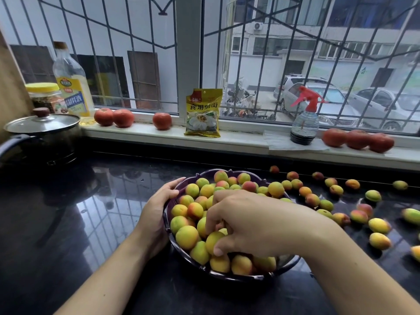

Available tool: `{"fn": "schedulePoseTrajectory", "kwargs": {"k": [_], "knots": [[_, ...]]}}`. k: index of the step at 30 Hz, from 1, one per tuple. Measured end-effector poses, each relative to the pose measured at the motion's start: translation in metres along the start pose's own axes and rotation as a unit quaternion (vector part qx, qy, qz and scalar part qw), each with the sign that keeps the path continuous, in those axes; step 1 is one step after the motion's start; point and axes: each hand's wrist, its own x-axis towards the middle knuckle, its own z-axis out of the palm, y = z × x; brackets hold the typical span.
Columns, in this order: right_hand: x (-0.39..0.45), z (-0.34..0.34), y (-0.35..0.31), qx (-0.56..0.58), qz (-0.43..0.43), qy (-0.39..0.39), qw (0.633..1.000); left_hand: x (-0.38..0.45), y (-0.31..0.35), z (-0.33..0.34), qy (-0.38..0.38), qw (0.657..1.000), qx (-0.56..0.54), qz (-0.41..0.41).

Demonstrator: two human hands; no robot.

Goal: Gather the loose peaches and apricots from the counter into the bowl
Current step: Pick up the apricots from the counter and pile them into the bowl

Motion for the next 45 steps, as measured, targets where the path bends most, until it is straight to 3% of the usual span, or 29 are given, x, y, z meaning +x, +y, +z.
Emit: {"fn": "schedulePoseTrajectory", "kwargs": {"k": [4,7,10,13,16,19,22,27,30,32,34,37,39,45], "knots": [[-0.006,-0.008,0.001,0.031,0.001,0.001,1.0,0.0,-0.002,-0.002,-0.005,1.0,0.003,0.003],[-0.012,-0.028,0.029,0.139,0.043,0.125,0.981,0.001,-0.002,-0.002,-0.015,1.0,0.014,0.011],[-0.013,-0.029,0.096,0.243,0.125,0.306,0.912,0.001,-0.003,-0.003,-0.018,1.0,0.015,0.016],[-0.008,-0.001,0.172,0.218,0.297,0.383,0.847,0.003,-0.002,-0.003,-0.022,1.0,0.007,0.012],[0.017,0.025,0.213,0.137,0.392,0.339,0.844,0.004,0.0,-0.004,-0.033,0.999,-0.002,-0.002],[0.056,0.035,0.225,-0.035,0.357,0.211,0.909,0.004,0.002,-0.004,-0.041,0.999,-0.002,-0.014],[0.083,0.037,0.232,-0.181,0.335,0.1,0.919,0.005,0.002,-0.005,-0.044,0.999,-0.01,-0.02],[0.092,0.043,0.237,-0.216,0.34,0.102,0.91,0.01,0.0,-0.008,-0.043,0.999,-0.013,-0.02],[0.089,0.042,0.238,-0.165,0.323,0.157,0.919,0.009,0.0,-0.008,-0.043,0.999,-0.013,-0.018],[0.08,0.034,0.234,-0.067,0.313,0.243,0.916,0.009,0.0,-0.008,-0.042,0.999,-0.01,-0.015],[0.062,0.02,0.221,0.069,0.298,0.342,0.888,0.008,0.0,-0.007,-0.039,0.999,-0.005,-0.01],[0.021,-0.003,0.181,0.333,0.235,0.432,0.805,0.005,-0.001,-0.005,-0.032,0.999,0.006,0.0],[-0.008,-0.013,0.148,0.444,0.179,0.425,0.768,0.003,-0.001,-0.003,-0.026,1.0,0.008,0.005],[-0.047,-0.021,0.104,0.518,0.097,0.312,0.79,0.0,-0.002,-0.002,-0.021,1.0,0.012,0.01]]}}
